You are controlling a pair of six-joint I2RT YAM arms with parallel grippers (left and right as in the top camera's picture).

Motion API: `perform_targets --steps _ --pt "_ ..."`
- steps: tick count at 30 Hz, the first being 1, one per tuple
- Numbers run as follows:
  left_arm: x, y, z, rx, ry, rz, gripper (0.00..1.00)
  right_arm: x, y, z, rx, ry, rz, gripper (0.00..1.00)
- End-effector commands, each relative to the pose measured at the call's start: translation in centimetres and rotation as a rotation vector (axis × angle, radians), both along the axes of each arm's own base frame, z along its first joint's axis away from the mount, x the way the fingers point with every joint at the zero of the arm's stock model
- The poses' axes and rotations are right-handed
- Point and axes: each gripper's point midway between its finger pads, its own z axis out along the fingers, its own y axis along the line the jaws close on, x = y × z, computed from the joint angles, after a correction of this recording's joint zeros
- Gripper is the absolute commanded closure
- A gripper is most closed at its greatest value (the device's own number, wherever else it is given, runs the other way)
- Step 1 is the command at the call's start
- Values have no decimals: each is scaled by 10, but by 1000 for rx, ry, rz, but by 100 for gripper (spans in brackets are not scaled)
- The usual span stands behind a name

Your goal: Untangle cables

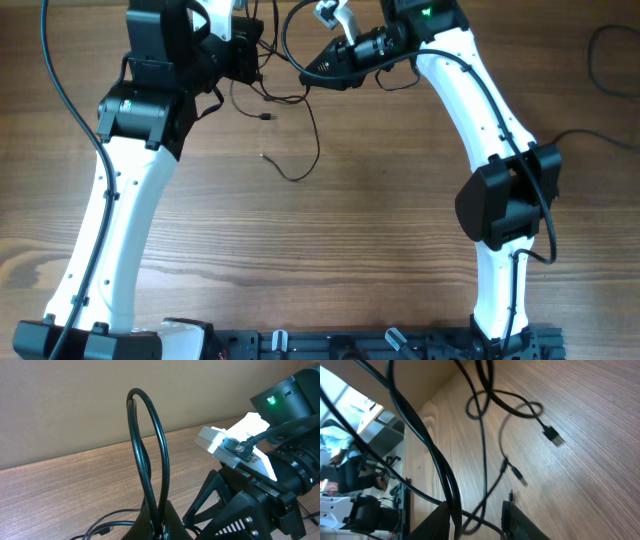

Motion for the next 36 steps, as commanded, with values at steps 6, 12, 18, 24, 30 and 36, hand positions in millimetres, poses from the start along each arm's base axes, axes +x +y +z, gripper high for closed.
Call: perform_targets --steps 6,12,18,24,30,36 --pt "-3 6 24 0 -58 18 96 16 2 6 -9 70 -113 89" --pt "-3 16 19 54 -54 59 96 57 -34 -13 -140 86 -355 96" --pt "-5 24 16 91 -45 88 96 76 -74 -13 -129 123 -446 95" --pt "-5 24 17 91 -46 88 96 80 -93 -12 -113 153 -468 96" --pt "-5 24 16 91 -45 88 96 86 -105 -15 -130 159 -509 95" --pt "-7 27 11 109 -29 97 96 100 -135 -24 -187 173 -627 96"
